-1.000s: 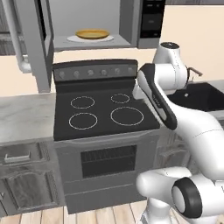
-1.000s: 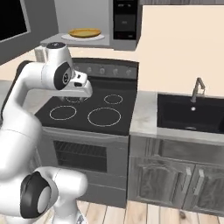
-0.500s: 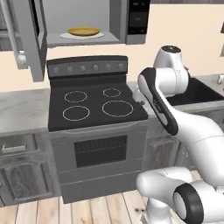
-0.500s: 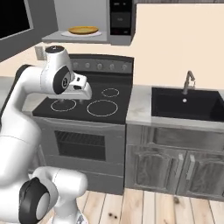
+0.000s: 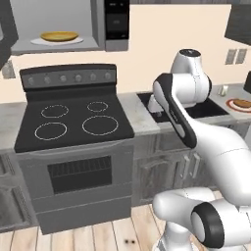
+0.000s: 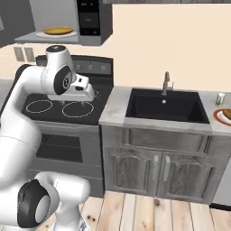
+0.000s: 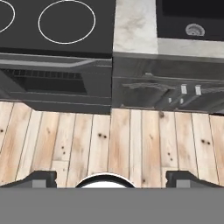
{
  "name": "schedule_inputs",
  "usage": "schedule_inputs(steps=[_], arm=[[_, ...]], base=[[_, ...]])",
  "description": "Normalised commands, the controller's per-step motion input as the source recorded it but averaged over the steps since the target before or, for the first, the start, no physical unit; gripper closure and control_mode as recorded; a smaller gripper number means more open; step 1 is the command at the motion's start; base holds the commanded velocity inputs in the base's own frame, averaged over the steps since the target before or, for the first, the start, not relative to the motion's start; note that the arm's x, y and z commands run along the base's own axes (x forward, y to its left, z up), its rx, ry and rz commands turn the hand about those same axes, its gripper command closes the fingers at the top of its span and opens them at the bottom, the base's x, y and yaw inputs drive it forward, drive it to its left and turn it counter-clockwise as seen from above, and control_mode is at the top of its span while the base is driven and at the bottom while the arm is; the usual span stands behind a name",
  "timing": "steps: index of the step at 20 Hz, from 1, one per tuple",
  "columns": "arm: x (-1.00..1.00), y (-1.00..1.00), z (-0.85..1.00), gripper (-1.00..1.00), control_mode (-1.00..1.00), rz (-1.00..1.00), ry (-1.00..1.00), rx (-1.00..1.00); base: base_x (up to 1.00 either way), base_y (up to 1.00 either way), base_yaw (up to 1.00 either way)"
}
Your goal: Pick the hotdog bun from the counter and place it in the microwave.
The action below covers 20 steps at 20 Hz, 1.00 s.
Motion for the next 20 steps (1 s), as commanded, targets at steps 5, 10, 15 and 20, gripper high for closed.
schedule_inputs(steps=[5,10,15,20], arm=[[0.0,0.0,0.0,-1.0,1.0,0.0,0.0,0.0],[0.0,0.0,0.0,-1.0,1.0,0.0,0.0,0.0],[0.0,0.0,0.0,-1.0,1.0,0.0,0.0,0.0],[0.0,0.0,0.0,-1.0,1.0,0.0,0.0,0.0]], base=[[0.4,-1.0,0.0],[0.57,-1.0,0.0],[0.78,-0.91,0.0],[0.69,-0.79,0.0]])
